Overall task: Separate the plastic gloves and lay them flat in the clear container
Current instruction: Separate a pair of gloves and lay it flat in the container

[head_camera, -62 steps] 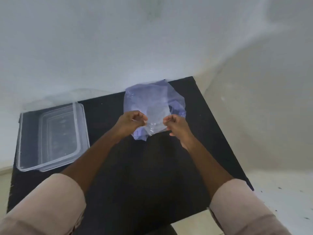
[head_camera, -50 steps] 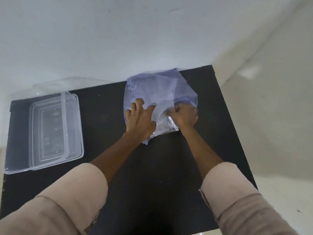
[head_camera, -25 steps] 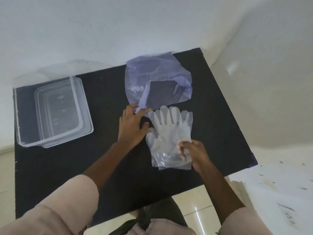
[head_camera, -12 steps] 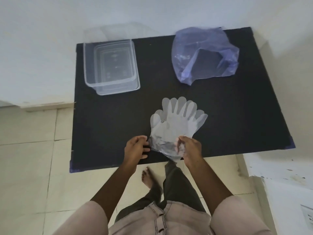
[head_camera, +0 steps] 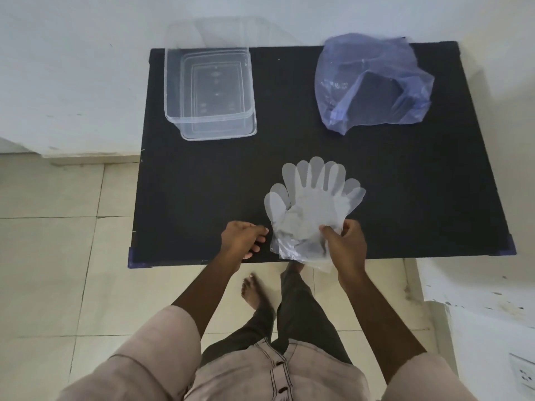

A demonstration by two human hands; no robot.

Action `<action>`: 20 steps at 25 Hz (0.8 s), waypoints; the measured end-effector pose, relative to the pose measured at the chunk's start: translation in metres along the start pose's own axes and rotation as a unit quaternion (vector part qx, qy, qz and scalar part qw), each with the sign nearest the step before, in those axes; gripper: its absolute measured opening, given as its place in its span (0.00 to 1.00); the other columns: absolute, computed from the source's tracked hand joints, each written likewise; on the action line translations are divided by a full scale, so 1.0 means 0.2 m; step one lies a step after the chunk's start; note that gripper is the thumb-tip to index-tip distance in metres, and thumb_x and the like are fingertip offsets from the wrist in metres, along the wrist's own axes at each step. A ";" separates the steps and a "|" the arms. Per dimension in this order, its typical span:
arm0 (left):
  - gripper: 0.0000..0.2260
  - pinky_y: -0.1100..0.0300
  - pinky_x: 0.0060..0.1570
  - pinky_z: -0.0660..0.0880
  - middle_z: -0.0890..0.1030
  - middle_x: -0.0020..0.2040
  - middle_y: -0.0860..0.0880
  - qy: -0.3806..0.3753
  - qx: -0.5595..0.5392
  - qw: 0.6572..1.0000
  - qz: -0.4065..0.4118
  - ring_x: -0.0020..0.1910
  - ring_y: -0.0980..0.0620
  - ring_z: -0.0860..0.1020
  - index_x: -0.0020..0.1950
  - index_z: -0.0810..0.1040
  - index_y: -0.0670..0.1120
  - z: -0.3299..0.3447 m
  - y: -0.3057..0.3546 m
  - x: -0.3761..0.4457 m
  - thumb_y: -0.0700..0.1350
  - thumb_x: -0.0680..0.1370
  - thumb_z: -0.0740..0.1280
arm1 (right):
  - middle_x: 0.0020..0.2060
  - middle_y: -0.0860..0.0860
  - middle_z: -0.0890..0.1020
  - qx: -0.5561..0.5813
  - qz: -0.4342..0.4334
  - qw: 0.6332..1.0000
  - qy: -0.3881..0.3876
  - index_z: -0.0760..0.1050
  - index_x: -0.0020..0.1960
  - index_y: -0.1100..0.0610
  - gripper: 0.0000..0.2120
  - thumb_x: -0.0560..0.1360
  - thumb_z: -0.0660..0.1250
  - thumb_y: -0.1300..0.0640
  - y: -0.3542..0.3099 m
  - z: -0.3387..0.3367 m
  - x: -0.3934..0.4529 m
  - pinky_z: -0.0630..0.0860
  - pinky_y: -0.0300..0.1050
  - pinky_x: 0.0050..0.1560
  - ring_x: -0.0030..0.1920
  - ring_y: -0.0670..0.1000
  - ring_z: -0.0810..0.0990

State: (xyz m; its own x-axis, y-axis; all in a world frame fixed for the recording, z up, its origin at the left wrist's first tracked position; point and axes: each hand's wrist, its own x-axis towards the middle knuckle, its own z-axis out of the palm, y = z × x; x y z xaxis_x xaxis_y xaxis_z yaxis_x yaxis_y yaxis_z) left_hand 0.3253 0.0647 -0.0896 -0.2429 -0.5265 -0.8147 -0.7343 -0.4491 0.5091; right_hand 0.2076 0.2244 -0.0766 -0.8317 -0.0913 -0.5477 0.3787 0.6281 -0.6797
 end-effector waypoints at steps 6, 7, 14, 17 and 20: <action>0.08 0.58 0.35 0.75 0.85 0.40 0.46 -0.005 -0.007 1.000 -0.013 0.32 0.50 0.79 0.46 0.83 0.42 0.01 -0.03 -0.02 0.46 0.74 0.70 | 0.58 0.52 0.76 -0.036 -0.061 0.997 -0.012 0.68 0.63 0.56 0.25 0.71 0.73 0.52 0.03 0.07 -0.03 0.73 0.38 0.48 0.54 0.51 0.78; 0.07 0.58 0.35 0.75 0.85 0.41 0.46 0.004 -0.010 1.000 -0.010 0.33 0.50 0.80 0.46 0.82 0.43 0.01 -0.04 -0.03 0.46 0.75 0.69 | 0.58 0.53 0.77 -0.004 -0.029 0.999 -0.022 0.67 0.63 0.56 0.25 0.71 0.73 0.53 0.03 0.08 -0.03 0.73 0.37 0.46 0.53 0.51 0.78; 0.07 0.59 0.35 0.73 0.84 0.41 0.44 0.055 -0.045 0.997 0.013 0.34 0.50 0.77 0.45 0.82 0.44 -0.05 -0.12 -0.05 0.46 0.78 0.66 | 0.56 0.59 0.80 0.273 0.237 0.928 -0.094 0.74 0.58 0.60 0.16 0.72 0.71 0.62 -0.05 0.14 -0.02 0.79 0.54 0.53 0.55 0.60 0.80; 0.12 0.59 0.35 0.73 0.84 0.43 0.43 0.053 -0.062 0.997 0.000 0.35 0.49 0.79 0.49 0.82 0.42 -0.08 -0.12 -0.04 0.49 0.80 0.64 | 0.52 0.57 0.80 0.369 0.251 0.879 -0.169 0.75 0.51 0.54 0.08 0.73 0.68 0.63 -0.14 0.15 -0.03 0.76 0.57 0.57 0.55 0.59 0.79; 0.18 0.57 0.37 0.75 0.85 0.46 0.43 0.020 -0.071 0.997 -0.020 0.37 0.47 0.81 0.50 0.83 0.42 -0.10 -0.09 -0.03 0.54 0.80 0.61 | 0.48 0.55 0.81 0.432 0.232 0.850 -0.190 0.76 0.49 0.54 0.06 0.75 0.66 0.64 -0.16 0.13 -0.02 0.76 0.55 0.59 0.53 0.56 0.80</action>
State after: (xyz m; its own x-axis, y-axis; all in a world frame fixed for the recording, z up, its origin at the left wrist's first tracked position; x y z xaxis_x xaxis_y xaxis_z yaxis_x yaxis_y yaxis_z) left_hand 0.3516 0.0612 -0.0883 -0.1884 -0.5328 -0.8250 -0.6449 -0.5664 0.5131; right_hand 0.2099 0.1838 -0.0643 -0.3825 -0.3354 -0.8609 0.9238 -0.1236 -0.3623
